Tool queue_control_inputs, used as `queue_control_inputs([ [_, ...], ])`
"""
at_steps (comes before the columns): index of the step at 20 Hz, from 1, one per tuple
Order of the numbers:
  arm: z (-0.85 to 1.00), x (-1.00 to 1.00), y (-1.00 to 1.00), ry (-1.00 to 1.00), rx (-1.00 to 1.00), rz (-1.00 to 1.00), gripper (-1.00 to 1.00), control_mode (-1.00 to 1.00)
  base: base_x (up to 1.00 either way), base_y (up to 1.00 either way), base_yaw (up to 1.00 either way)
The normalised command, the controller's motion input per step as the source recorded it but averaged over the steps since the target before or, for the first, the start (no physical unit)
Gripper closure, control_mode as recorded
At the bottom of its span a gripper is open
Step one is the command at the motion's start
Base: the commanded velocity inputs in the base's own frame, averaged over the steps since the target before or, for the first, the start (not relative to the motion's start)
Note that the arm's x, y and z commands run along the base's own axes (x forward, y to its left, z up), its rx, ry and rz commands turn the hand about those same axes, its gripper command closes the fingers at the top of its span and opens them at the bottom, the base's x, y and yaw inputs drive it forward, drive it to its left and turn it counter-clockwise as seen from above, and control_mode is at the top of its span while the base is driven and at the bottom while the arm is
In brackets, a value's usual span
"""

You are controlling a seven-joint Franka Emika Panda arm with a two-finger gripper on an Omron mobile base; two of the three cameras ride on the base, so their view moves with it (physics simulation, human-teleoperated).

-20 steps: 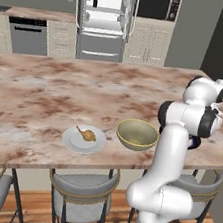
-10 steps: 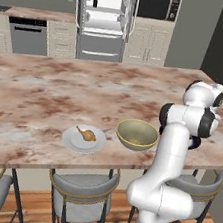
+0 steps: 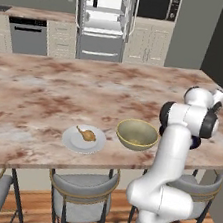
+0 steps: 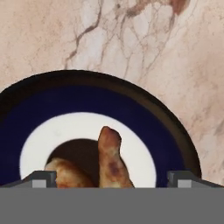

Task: Pick the chicken drumstick and onion from their plates and place them in the bowl. Then put the bowl in the fridge.

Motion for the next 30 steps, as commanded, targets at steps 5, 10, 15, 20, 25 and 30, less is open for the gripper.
queue_control_inputs([
  [5, -0.14, 0.13, 0.00, -0.03, 0.00, 0.00, -1.00, -1.00, 0.00, 0.00, 0.00],
  [10, -0.12, 0.15, 0.00, 0.01, 0.00, 0.00, -1.00, -1.00, 0.00, 0.00, 0.00],
  [15, -0.12, 0.17, -0.07, 0.04, 0.00, 0.01, -1.00, -1.00, 0.00, 0.00, 0.00],
  [20, -0.17, 0.15, -0.17, 0.06, 0.00, 0.01, -1.00, -1.00, 0.00, 0.00, 0.00],
  [25, -0.19, 0.11, -0.15, 0.05, 0.00, 0.00, -1.00, -1.00, 0.00, 0.00, 0.00],
  [30, -0.13, 0.09, -0.03, 0.02, 0.00, 0.00, -1.00, -1.00, 0.00, 0.00, 0.00],
])
